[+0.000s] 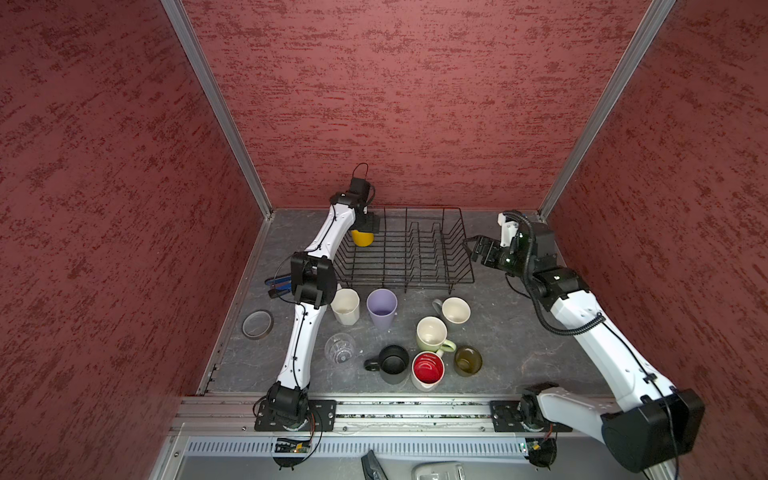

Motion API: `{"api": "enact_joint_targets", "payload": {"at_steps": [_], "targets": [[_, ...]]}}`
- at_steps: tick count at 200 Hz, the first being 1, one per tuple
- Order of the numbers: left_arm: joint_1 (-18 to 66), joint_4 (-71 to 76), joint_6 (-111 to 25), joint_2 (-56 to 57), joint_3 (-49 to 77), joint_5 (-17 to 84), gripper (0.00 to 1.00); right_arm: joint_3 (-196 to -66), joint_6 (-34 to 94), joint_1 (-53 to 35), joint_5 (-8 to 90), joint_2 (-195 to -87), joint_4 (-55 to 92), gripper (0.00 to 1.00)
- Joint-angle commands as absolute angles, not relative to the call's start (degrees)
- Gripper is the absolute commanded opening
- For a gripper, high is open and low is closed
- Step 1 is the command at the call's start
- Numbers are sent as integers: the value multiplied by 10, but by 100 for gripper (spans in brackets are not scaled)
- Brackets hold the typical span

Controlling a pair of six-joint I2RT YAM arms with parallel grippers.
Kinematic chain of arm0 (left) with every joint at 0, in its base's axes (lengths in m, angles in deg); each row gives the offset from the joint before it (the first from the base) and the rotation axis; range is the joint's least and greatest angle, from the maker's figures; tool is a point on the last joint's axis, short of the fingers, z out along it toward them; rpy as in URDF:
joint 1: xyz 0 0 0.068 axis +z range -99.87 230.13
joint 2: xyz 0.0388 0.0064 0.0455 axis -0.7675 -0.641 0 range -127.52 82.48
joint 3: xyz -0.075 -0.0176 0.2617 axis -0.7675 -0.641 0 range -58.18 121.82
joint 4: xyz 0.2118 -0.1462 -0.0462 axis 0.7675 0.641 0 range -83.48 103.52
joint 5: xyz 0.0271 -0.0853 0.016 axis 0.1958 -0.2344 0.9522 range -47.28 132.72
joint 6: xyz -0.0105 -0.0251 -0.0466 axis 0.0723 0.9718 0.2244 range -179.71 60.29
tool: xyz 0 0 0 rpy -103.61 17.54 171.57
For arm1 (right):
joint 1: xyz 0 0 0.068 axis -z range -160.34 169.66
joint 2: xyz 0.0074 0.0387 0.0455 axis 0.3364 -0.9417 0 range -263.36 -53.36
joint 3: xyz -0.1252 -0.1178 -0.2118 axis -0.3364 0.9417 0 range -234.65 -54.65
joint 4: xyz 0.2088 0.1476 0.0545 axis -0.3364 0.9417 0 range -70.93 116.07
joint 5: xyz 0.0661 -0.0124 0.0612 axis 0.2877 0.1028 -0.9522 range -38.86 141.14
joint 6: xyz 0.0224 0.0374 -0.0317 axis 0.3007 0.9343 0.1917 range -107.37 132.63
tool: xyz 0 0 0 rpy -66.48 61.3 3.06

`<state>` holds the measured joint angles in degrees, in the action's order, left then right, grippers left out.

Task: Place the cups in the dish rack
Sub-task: 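Open and raise the left gripper while the right gripper reaches toward the cream mug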

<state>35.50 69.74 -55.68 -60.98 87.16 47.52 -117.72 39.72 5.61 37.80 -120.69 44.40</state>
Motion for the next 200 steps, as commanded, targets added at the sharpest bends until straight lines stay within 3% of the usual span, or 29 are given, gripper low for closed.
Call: {"api": "enact_joint_targets", "payload": {"at_steps": [1, 58, 131, 200], "targets": [[353, 676, -547, -525, 849, 475, 100, -1196, 380, 58, 410, -1212, 511, 94], [336, 600, -530, -376, 748, 467, 100, -1168, 369, 52, 412, -1177, 619, 83], [322, 339, -490, -72, 381, 427, 100, -1078, 425, 21, 420, -1106, 693, 69], [344, 291, -447, 83, 216, 406, 100, -1048, 452, -32, 424, -1136, 676, 59]]}}
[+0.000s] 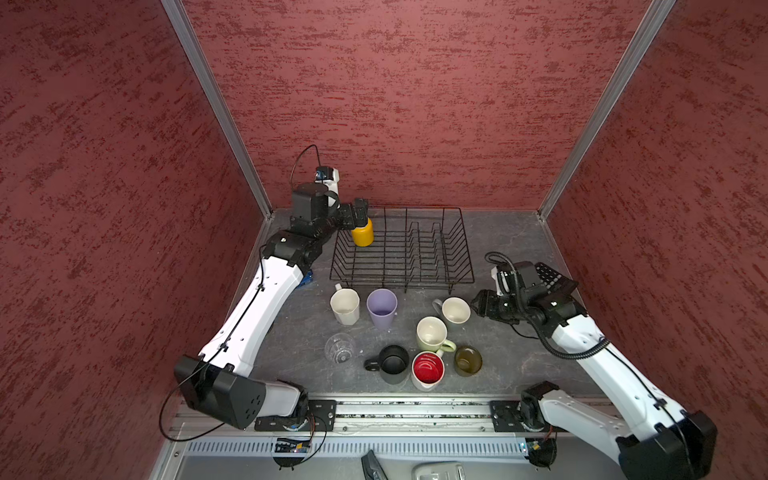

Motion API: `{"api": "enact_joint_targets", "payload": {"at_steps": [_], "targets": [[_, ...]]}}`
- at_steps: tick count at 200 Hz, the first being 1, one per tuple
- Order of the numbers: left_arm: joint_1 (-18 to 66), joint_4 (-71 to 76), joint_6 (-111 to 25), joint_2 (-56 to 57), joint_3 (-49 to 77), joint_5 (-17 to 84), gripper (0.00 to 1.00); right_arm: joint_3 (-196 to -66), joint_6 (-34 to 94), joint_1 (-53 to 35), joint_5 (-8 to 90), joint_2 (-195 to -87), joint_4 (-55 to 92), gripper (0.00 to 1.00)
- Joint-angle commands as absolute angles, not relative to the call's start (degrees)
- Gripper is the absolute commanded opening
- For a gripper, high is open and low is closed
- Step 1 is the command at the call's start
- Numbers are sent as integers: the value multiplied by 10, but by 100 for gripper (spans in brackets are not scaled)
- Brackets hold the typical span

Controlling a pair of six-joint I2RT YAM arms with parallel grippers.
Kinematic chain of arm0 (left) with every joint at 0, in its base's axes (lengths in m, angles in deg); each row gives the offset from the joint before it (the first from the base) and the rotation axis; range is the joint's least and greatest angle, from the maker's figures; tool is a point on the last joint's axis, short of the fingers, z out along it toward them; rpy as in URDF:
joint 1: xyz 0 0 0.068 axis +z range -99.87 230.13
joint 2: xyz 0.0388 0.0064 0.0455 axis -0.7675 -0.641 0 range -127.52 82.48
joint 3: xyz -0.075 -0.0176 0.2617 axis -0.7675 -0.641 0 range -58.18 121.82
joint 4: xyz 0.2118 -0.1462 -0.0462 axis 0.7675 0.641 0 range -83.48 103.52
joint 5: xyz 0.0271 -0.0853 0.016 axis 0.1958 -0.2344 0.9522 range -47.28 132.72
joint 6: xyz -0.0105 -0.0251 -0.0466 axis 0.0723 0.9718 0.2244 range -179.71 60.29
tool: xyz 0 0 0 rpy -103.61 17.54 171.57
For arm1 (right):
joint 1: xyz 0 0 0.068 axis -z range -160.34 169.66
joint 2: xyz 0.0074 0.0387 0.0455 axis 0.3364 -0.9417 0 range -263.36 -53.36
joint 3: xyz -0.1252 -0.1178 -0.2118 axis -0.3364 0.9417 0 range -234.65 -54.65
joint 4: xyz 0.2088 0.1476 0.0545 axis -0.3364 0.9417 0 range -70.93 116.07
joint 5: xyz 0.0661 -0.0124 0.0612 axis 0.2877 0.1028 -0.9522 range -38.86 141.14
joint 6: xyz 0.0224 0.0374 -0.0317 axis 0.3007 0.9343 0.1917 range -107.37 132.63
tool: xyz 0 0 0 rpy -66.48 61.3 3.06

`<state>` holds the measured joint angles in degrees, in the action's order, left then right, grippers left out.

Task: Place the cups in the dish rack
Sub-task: 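Open and raise the left gripper while the right gripper reaches toward the cream mug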

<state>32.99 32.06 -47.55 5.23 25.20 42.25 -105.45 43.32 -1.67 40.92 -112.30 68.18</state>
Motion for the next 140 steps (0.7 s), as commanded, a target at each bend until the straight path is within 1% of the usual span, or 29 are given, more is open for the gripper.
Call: {"api": "enact_joint_targets", "payload": {"at_steps": [1, 54, 124, 140], "targets": [[344, 290, -446, 84, 214, 405, 100, -1048, 452, -33, 425, -1137, 675, 59], [385, 275, -392, 152, 131, 379, 100, -1030, 467, -57, 449, -1177, 632, 55], [423, 272, -370, 166, 125, 342, 100, -1050, 470, -86, 497, -1253, 598, 46], [427, 273, -367, 168, 122, 338, 100, -1053, 470, -93, 505, -1270, 593, 43]]}}
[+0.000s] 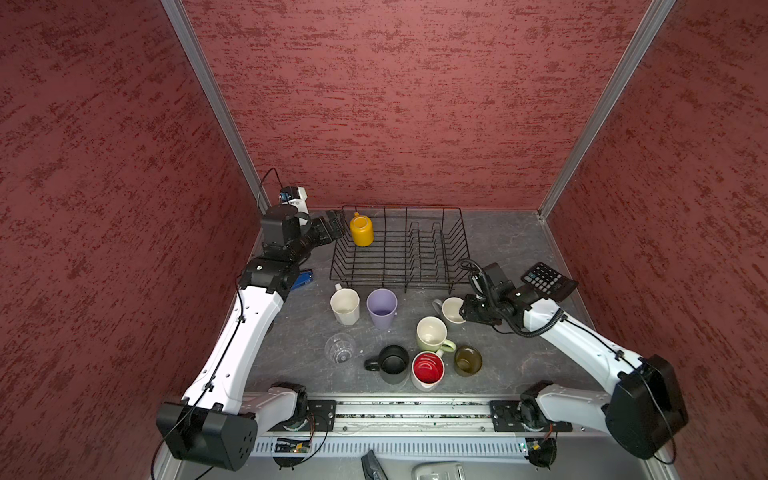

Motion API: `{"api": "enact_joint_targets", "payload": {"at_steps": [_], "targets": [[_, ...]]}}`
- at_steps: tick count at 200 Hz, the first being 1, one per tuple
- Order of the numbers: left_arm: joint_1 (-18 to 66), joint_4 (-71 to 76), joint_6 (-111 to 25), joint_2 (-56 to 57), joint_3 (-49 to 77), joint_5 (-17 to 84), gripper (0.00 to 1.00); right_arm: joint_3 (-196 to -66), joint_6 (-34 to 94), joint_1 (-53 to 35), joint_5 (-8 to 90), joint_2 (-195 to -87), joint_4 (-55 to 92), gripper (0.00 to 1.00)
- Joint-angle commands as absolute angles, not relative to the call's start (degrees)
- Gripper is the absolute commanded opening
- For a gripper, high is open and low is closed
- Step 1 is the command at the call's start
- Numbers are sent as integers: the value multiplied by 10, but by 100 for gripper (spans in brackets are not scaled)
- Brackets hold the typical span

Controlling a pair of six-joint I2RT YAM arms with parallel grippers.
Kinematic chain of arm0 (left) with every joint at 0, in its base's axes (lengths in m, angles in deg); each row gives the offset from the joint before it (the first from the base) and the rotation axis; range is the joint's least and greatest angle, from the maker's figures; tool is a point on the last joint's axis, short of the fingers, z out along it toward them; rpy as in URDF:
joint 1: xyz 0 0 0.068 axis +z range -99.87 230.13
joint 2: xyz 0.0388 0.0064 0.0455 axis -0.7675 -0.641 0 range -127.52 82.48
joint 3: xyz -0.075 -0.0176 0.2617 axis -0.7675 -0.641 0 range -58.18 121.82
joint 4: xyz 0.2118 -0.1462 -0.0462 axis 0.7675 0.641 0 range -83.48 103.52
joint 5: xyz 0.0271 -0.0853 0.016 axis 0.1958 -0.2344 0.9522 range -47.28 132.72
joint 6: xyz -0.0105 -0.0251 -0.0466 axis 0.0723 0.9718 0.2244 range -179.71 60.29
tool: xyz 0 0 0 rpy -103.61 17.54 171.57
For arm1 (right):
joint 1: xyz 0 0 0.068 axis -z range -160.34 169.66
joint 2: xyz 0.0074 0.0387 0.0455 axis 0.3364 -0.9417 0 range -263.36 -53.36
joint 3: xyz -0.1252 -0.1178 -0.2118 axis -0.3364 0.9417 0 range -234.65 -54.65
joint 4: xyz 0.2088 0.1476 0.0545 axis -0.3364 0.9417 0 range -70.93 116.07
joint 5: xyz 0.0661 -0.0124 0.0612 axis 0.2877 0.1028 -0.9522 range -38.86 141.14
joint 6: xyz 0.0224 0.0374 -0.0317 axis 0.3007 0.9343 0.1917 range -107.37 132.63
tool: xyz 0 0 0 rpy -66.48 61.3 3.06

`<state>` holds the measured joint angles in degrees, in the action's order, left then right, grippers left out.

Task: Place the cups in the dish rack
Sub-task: 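Open and raise the left gripper while the right gripper reaches toward the cream mug, then grasp the white mug rim with the right gripper and lift it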

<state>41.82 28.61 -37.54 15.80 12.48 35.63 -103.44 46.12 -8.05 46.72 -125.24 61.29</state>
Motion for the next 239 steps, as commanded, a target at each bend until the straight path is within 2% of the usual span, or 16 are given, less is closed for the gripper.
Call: {"api": "enact_joint_targets", "payload": {"at_steps": [1, 83, 157, 239], "targets": [[427, 273, -367, 168, 122, 338, 99, -1053, 470, -93, 505, -1272, 593, 42], [447, 264, -356, 176, 109, 318, 100, -1076, 462, -115, 557, -1311, 613, 23], [457, 253, -345, 180, 97, 307, 100, -1087, 454, -117, 597, -1297, 668, 0], [470, 224, -316, 180, 93, 283, 100, -1113, 476, -116, 647, -1208, 784, 0]]}}
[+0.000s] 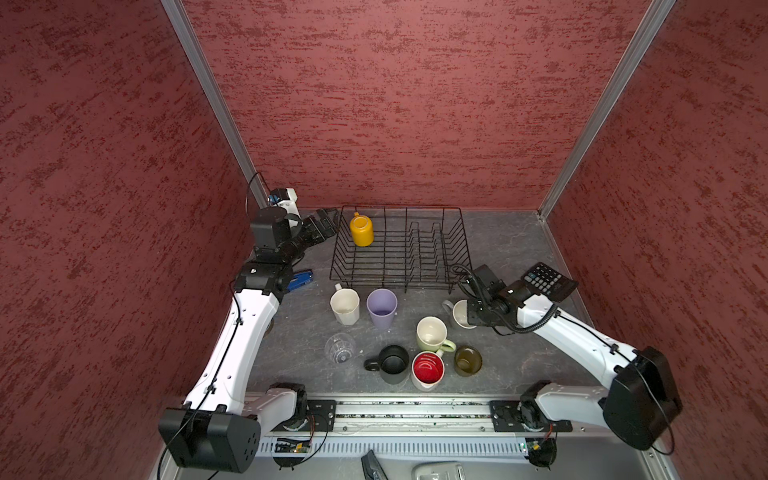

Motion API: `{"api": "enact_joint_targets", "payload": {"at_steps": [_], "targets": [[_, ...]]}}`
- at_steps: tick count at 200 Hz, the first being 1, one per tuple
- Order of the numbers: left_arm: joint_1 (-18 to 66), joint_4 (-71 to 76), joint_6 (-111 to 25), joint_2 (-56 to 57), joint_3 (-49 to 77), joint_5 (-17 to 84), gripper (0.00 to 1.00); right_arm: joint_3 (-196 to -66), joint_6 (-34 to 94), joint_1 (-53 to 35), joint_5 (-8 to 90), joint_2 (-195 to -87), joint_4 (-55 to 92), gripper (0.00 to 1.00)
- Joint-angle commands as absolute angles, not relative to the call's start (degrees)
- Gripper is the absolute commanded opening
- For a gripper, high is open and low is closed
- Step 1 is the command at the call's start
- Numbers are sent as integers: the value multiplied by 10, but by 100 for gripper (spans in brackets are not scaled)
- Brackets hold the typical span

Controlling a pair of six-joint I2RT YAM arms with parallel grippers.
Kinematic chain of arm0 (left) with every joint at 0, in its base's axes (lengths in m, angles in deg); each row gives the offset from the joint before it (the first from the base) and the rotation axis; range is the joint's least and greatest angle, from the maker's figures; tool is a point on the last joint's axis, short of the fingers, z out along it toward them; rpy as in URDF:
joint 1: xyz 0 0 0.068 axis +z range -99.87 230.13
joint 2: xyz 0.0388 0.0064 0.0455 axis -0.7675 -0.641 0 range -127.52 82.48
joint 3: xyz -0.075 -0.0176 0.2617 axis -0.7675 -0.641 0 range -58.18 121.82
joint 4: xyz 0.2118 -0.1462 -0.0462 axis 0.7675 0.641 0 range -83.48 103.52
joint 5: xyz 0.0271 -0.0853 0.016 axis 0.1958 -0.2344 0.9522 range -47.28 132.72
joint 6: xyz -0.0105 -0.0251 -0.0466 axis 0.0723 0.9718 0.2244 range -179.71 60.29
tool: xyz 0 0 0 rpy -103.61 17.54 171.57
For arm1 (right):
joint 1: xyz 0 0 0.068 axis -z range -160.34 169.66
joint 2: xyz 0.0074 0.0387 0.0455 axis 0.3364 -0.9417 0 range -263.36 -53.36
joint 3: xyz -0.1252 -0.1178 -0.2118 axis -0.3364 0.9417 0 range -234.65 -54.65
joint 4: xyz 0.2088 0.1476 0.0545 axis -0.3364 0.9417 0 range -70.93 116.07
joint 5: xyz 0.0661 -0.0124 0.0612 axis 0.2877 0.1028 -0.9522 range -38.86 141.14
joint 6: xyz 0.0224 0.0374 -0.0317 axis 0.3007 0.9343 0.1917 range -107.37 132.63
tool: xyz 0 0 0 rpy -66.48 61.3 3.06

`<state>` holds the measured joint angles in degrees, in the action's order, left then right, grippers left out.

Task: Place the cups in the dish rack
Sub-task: 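Grasp the white mug rim with the right gripper and lift it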

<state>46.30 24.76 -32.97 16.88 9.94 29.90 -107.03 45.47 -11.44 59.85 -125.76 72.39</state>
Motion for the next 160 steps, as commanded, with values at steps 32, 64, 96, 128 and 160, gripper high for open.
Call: {"api": "enact_joint_targets", "payload": {"at_steps": [32, 64, 96, 128, 160], "targets": [[482, 219, -302, 184, 88, 267, 99, -1170, 478, -114, 682, -1167, 856, 0], [506, 210, -280, 195, 77, 233, 100, -1266, 474, -113, 687, -1152, 883, 0], [545, 149, -225, 212, 40, 169, 100, -1317, 455, -113, 645, -1163, 827, 0], [565, 98, -210, 216, 19, 94, 100, -1335, 443, -112, 571, -1193, 700, 0], [566, 49, -211, 213, 5, 24, 100, -1353, 441, -105, 473, -1243, 571, 0]]}}
